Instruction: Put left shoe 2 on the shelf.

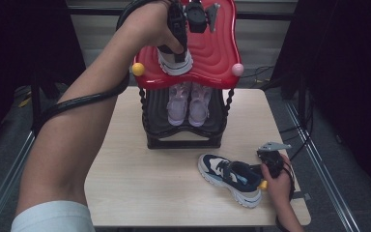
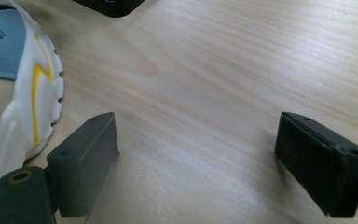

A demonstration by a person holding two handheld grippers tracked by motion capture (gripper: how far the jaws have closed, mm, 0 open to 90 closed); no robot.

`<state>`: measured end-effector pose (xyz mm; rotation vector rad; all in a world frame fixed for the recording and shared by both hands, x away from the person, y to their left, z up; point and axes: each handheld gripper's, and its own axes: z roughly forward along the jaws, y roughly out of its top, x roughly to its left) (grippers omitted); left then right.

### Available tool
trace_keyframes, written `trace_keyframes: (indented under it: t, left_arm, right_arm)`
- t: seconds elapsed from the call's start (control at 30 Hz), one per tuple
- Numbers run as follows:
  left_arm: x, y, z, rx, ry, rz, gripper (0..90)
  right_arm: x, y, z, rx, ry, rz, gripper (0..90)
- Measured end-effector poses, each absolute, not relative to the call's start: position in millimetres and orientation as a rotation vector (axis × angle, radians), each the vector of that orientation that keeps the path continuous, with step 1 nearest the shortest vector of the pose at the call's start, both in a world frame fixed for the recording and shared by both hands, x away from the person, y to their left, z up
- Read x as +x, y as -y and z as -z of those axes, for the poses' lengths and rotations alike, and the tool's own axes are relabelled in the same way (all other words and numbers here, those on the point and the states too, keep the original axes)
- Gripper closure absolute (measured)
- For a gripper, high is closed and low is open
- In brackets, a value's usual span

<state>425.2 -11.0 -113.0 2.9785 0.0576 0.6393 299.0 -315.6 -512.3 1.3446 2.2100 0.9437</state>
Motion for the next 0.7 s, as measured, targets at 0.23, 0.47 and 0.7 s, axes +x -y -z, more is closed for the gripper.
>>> trace_keyframes:
  t: [0.23,0.47,0.7]
  left_arm:
    - [421.3,7.8,114.3,3.016,0.034,-0.652,58.0]
    - [420.1,5.8,114.2,3.034,0.075,-0.654,59.6]
    - [421.1,3.1,114.1,3.021,0.062,-0.636,60.2]
  right_arm:
    - [299.0,315.5,512.3,1.346,-2.209,-0.945,12.6]
    - [299.0,315.5,512.3,1.345,-2.209,-0.945,12.6]
    - [298.9,315.4,512.3,1.347,-2.209,-0.945,12.6]
